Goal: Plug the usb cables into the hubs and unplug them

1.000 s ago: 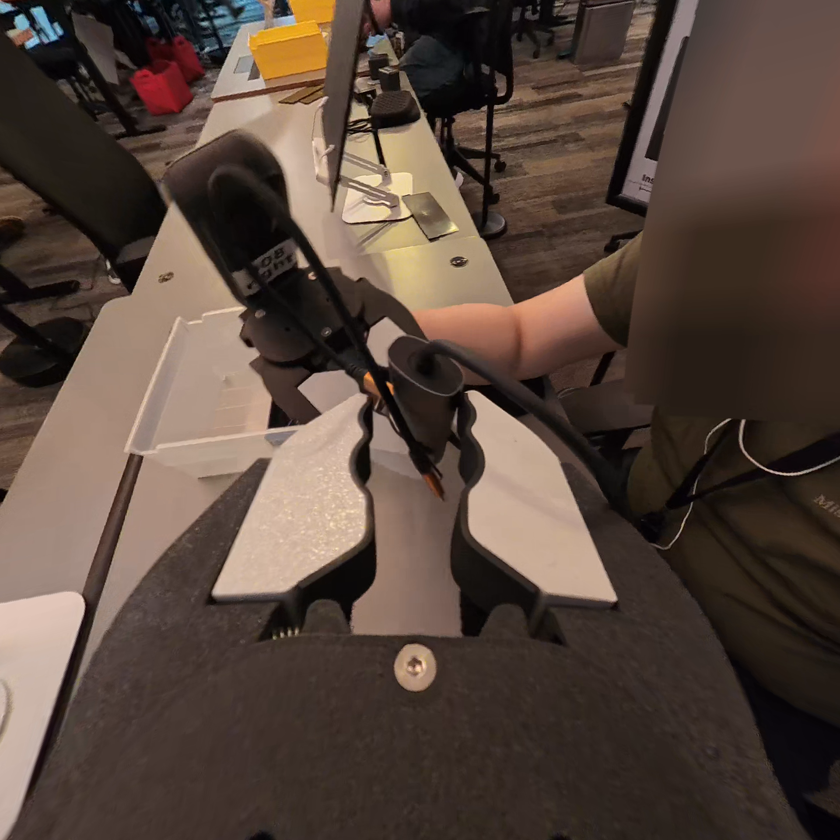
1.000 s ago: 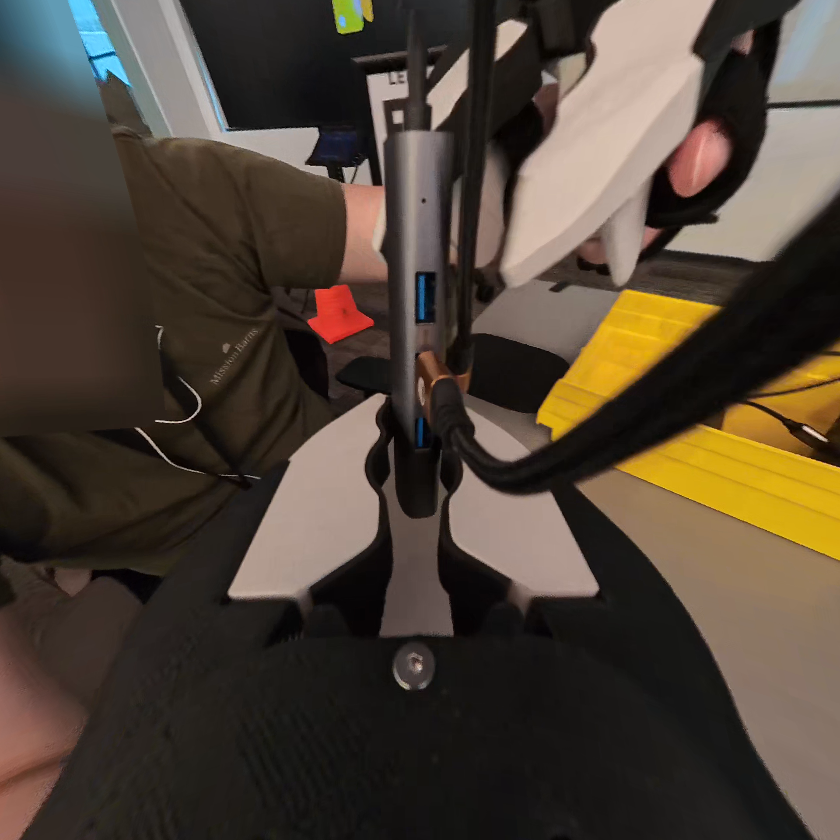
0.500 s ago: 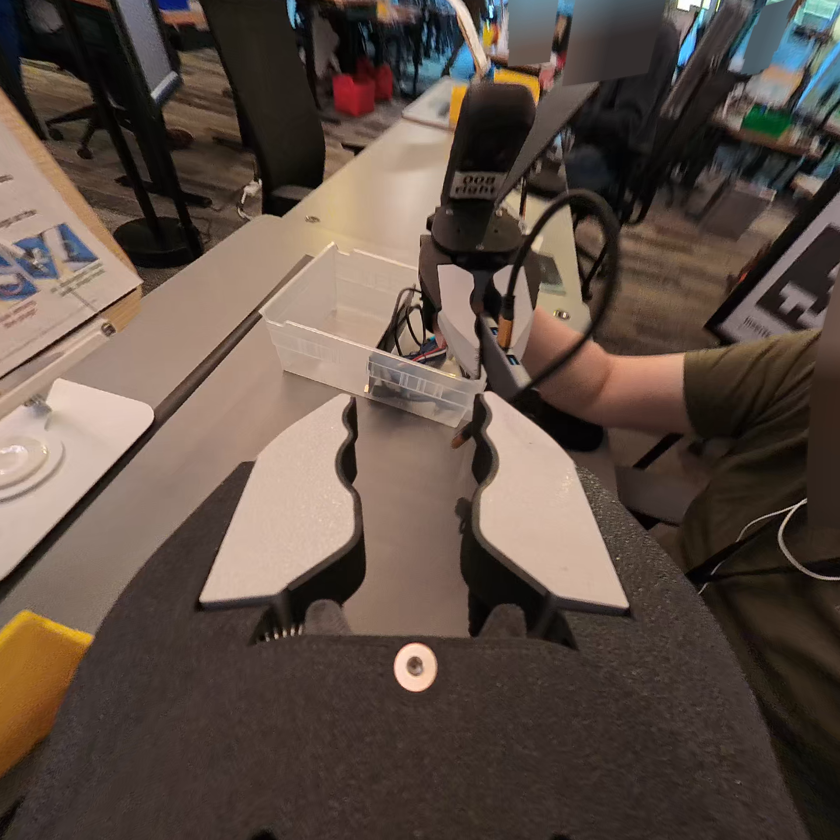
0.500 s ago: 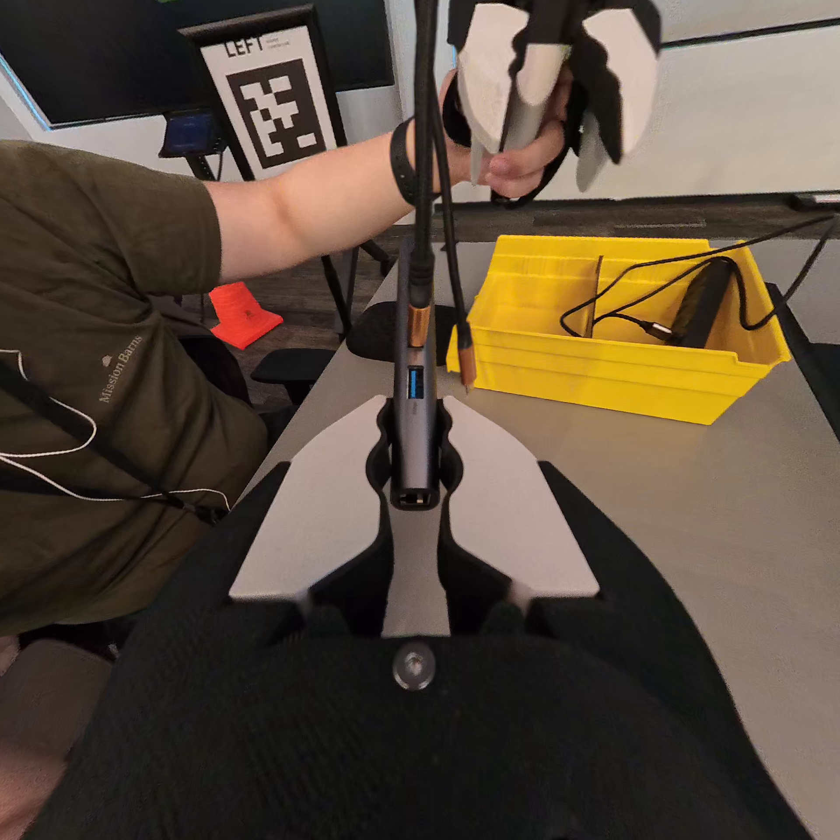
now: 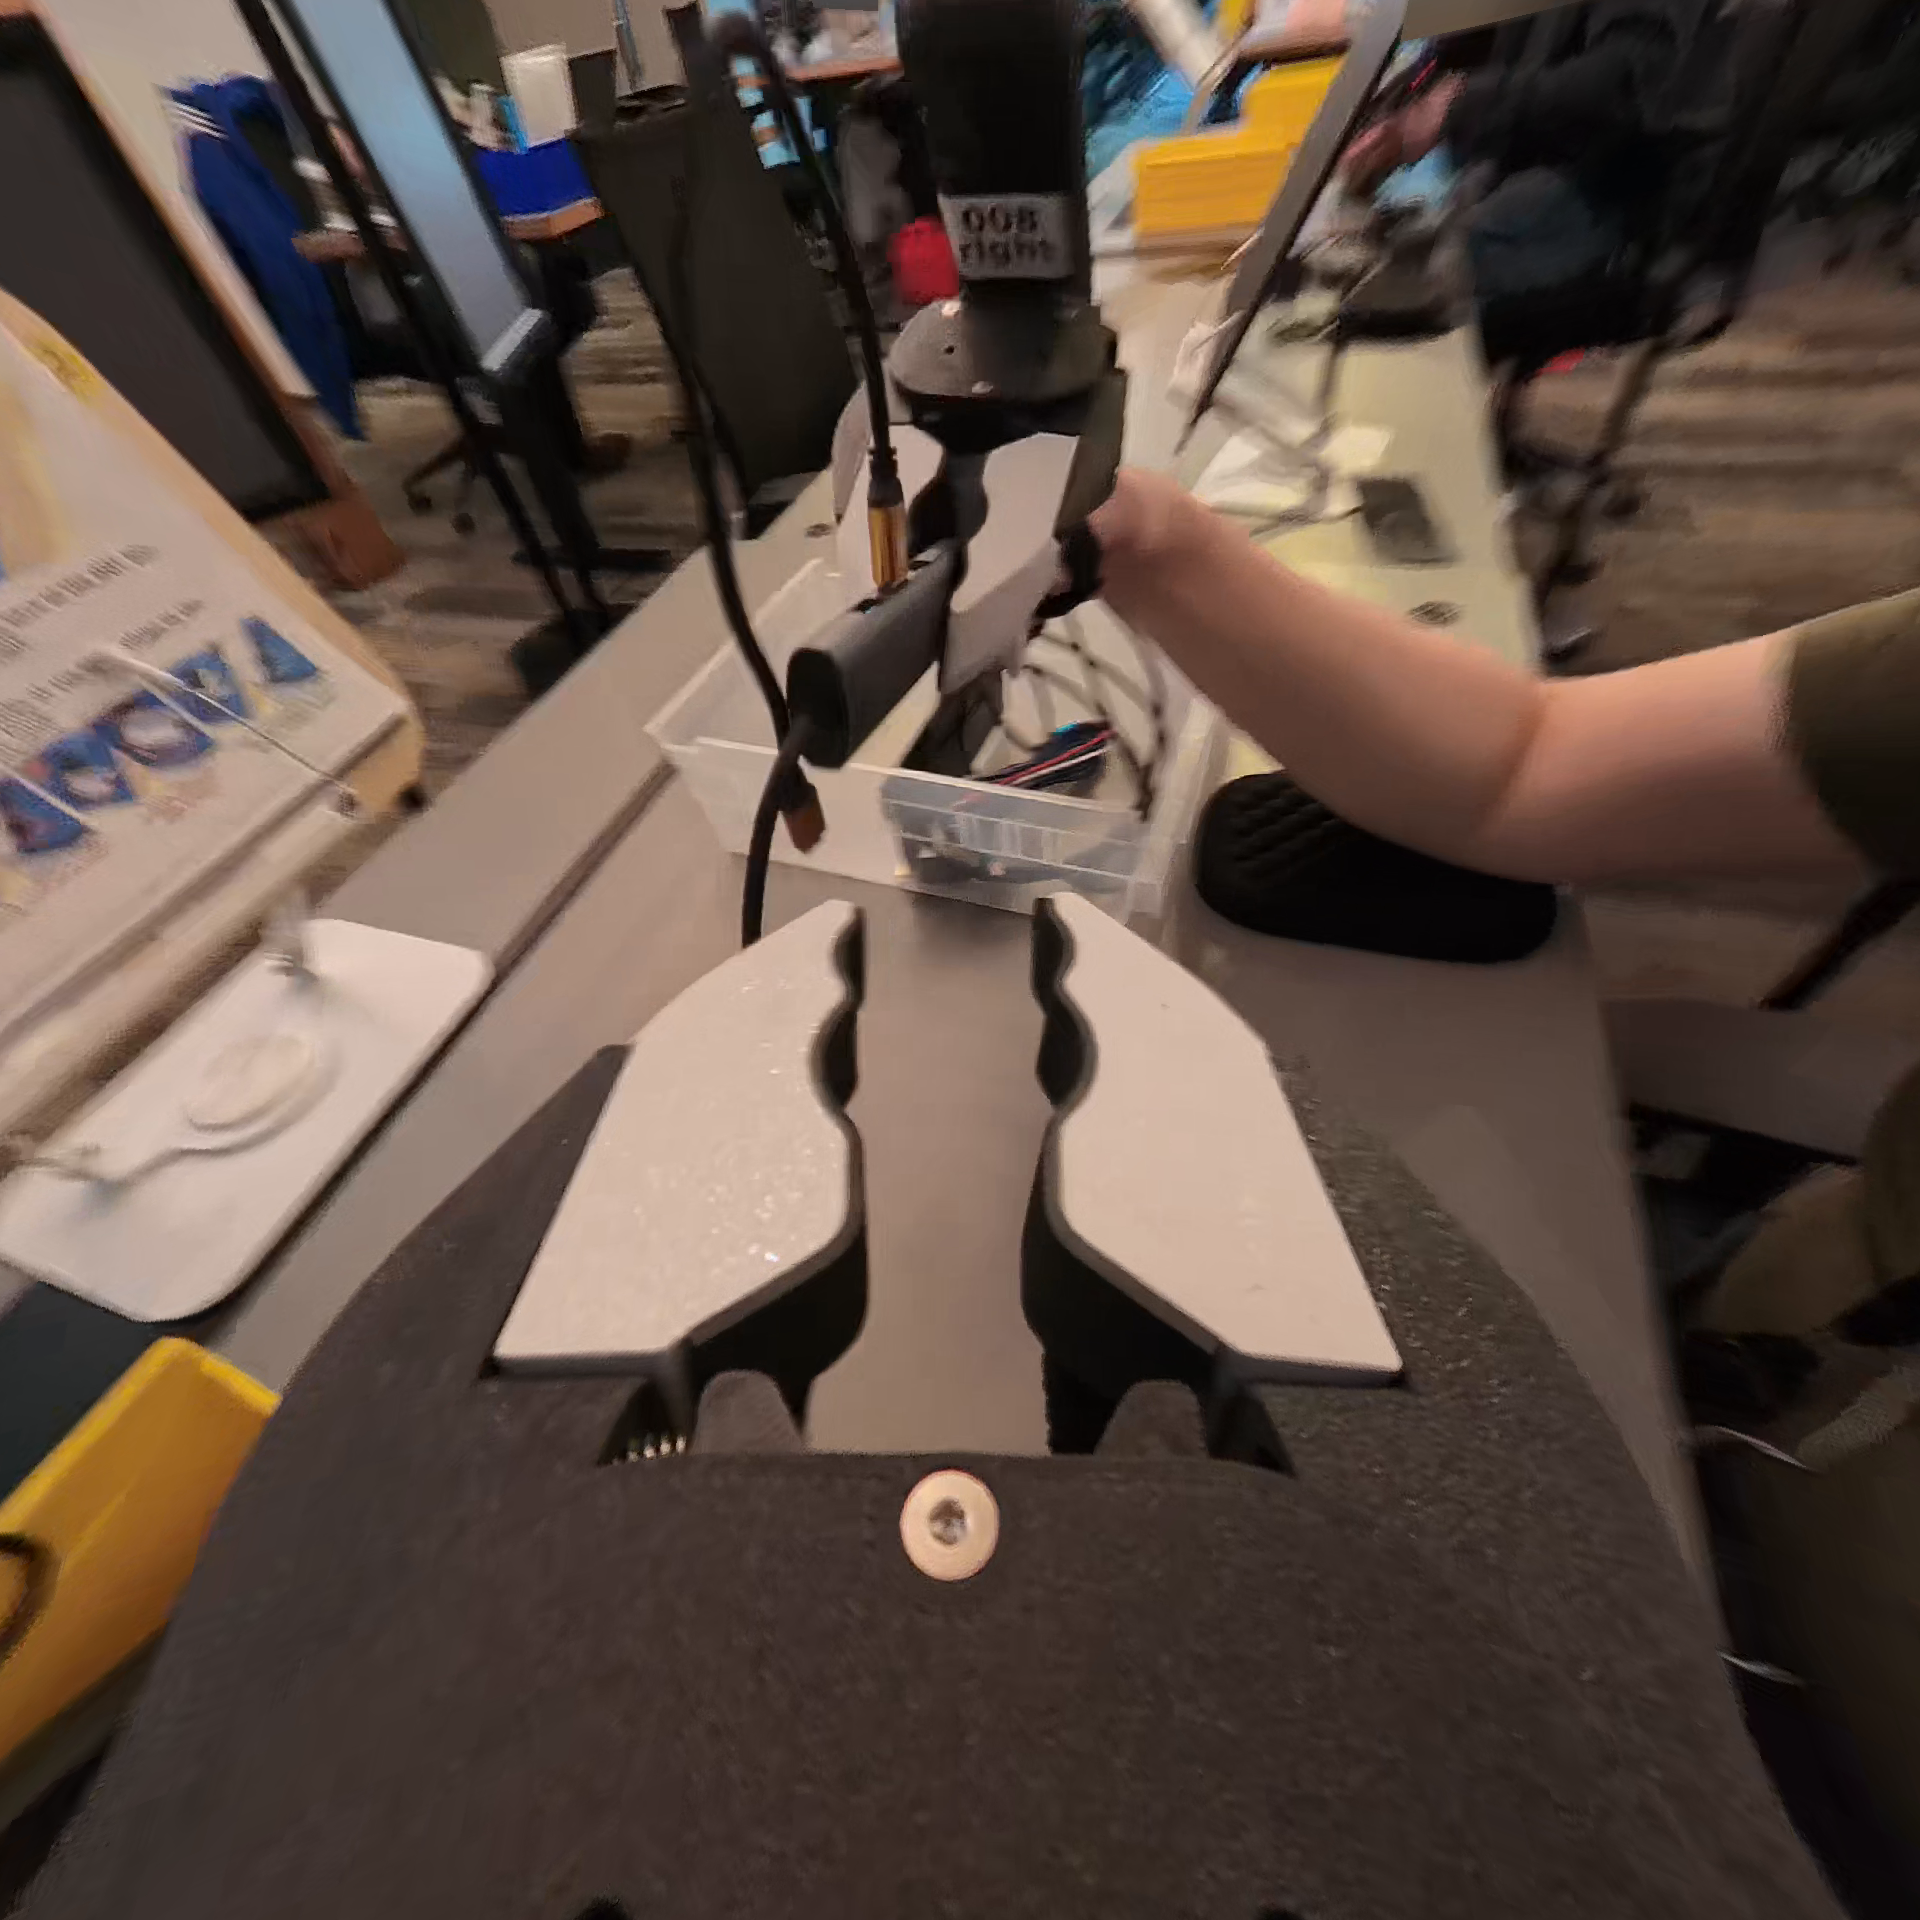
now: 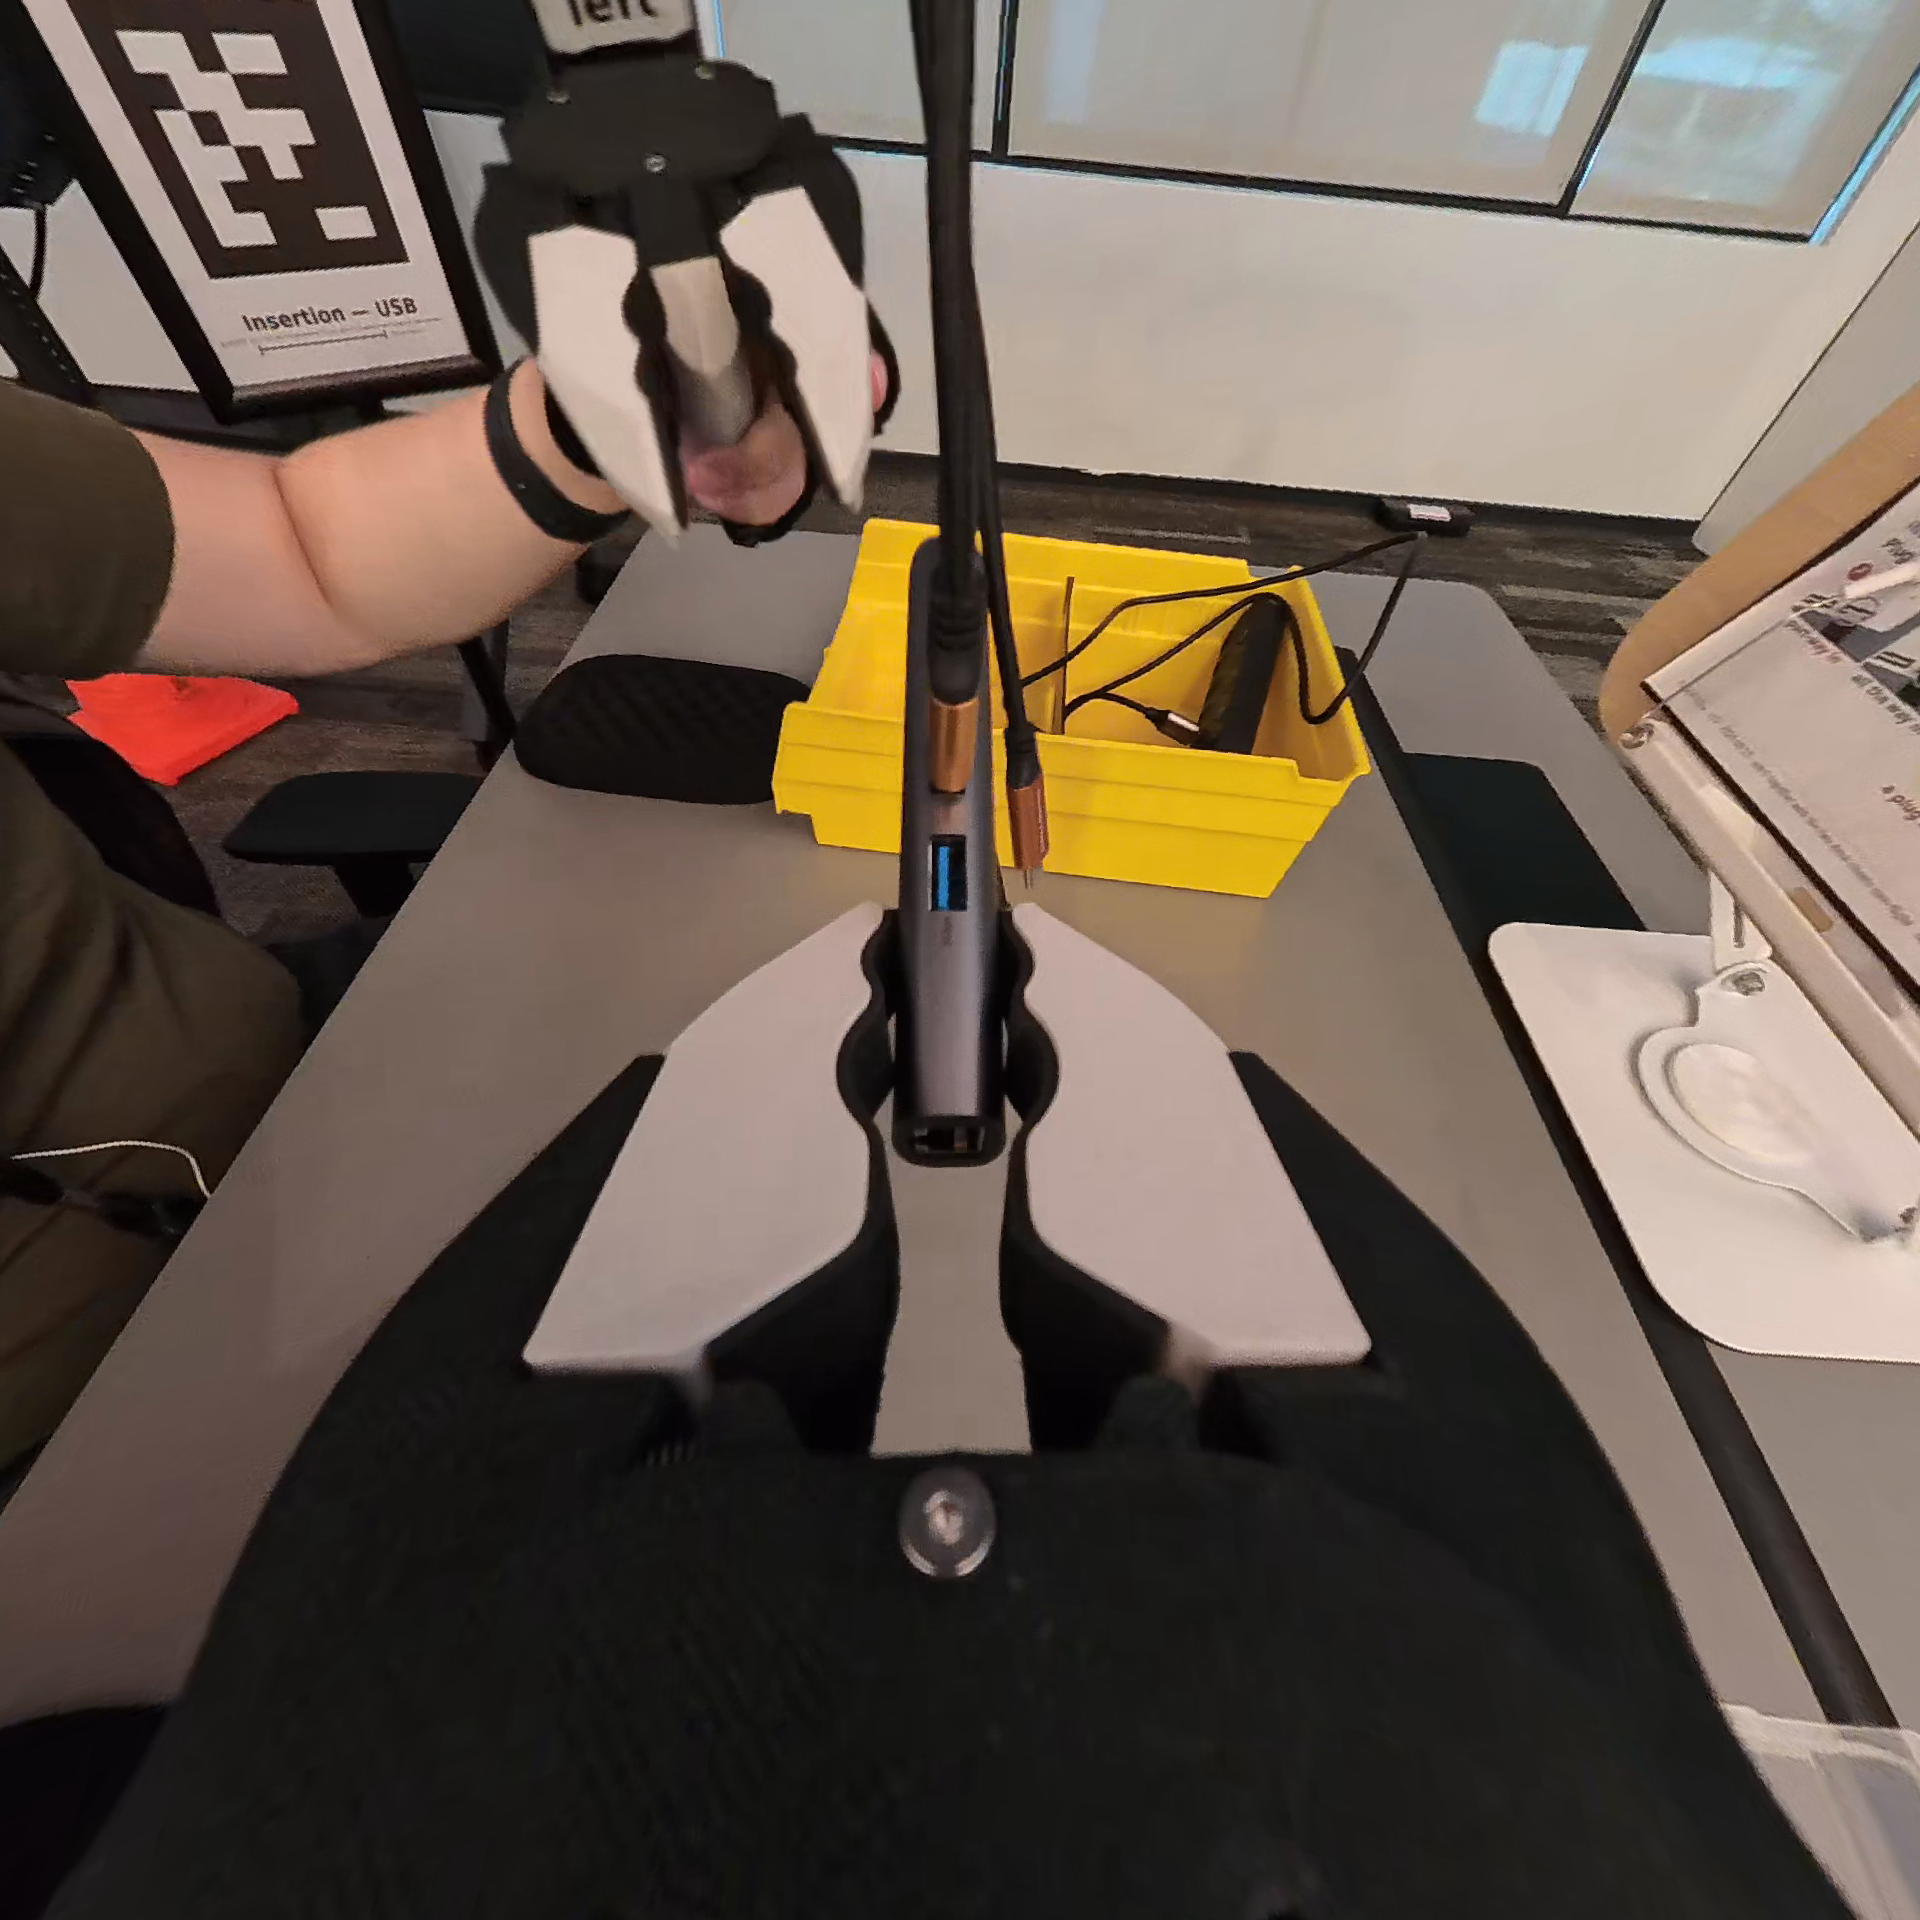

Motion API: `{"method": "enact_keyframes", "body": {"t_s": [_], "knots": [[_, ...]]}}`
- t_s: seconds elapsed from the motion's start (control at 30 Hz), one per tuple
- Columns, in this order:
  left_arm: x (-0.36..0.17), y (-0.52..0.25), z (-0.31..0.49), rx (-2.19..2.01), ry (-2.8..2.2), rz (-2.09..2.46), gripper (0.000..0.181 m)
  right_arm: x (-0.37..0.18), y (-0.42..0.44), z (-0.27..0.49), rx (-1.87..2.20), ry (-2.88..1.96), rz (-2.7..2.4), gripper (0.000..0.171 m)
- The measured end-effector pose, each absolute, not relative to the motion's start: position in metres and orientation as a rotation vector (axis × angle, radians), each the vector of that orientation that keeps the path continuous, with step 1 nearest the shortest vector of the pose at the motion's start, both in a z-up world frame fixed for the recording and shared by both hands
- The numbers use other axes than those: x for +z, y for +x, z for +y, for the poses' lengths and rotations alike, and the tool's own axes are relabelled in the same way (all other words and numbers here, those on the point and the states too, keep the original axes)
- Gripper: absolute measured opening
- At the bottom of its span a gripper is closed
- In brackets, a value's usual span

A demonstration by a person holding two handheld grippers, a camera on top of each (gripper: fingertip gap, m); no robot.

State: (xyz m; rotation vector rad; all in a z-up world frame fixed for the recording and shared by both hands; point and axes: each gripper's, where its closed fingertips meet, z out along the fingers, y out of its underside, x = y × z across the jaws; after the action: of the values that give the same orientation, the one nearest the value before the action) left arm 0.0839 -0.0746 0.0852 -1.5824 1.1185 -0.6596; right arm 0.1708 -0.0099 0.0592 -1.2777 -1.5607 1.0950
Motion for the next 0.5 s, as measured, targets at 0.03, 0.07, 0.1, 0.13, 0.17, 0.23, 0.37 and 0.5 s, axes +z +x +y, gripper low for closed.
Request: {"method": "enact_keyframes", "body": {"t_s": [0.03,0.07,0.1,0.13,0.17,0.23,0.37,0.5], "knots": [[0.084,0.09,-0.072,-0.597,-1.574,1.124,0.039,0.058,0.17,-0.011,1.093,-1.27,-1.571,0.017],[0.084,0.095,-0.068,-0.536,-1.558,1.128,0.047,0.058,0.169,-0.013,1.09,-1.26,-1.583,0.017],[0.084,0.099,-0.063,-0.475,-1.539,1.131,0.049,0.057,0.168,-0.016,1.086,-1.251,-1.597,0.017],[0.084,0.104,-0.06,-0.433,-1.516,1.138,0.049,0.055,0.166,-0.018,1.079,-1.248,-1.612,0.017],[0.085,0.11,-0.06,-0.419,-1.488,1.15,0.048,0.053,0.165,-0.019,1.067,-1.248,-1.628,0.017],[0.085,0.119,-0.058,-0.384,-1.455,1.168,0.046,0.048,0.161,-0.021,1.041,-1.257,-1.658,0.017],[0.076,0.131,-0.046,-0.304,-1.443,1.214,0.046,0.038,0.153,-0.024,1.01,-1.271,-1.702,0.017],[0.067,0.13,-0.034,-0.31,-1.477,1.225,0.047,0.041,0.151,-0.03,1.007,-1.199,-1.716,0.017]]}}
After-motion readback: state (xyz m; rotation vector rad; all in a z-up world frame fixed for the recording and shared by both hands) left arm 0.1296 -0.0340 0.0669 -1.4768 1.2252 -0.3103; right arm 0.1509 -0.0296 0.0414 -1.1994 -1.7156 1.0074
